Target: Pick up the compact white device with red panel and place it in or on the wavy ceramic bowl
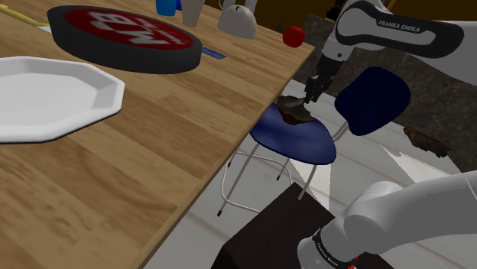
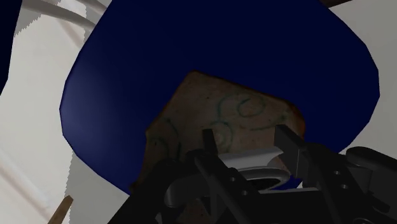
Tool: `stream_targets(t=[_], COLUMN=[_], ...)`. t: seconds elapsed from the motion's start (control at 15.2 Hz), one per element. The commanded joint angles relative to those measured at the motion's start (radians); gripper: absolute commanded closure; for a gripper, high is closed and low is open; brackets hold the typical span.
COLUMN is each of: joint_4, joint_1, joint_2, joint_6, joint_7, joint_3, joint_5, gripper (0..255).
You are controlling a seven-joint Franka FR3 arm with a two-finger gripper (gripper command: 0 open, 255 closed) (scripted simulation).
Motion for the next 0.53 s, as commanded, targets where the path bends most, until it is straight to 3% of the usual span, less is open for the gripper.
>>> stream_targets(t=[0.0,0.46], joint_4=[-0.031,-0.134], joint_1=[-0.002,-0.006], joint_2=[-0.006,-0.011], joint_6=[0.027,0.124], joint_7=[-0.001,0.002], joint_3=[-0.004,-0.012], joint_5=[-0.003,-0.010], gripper=[255,255])
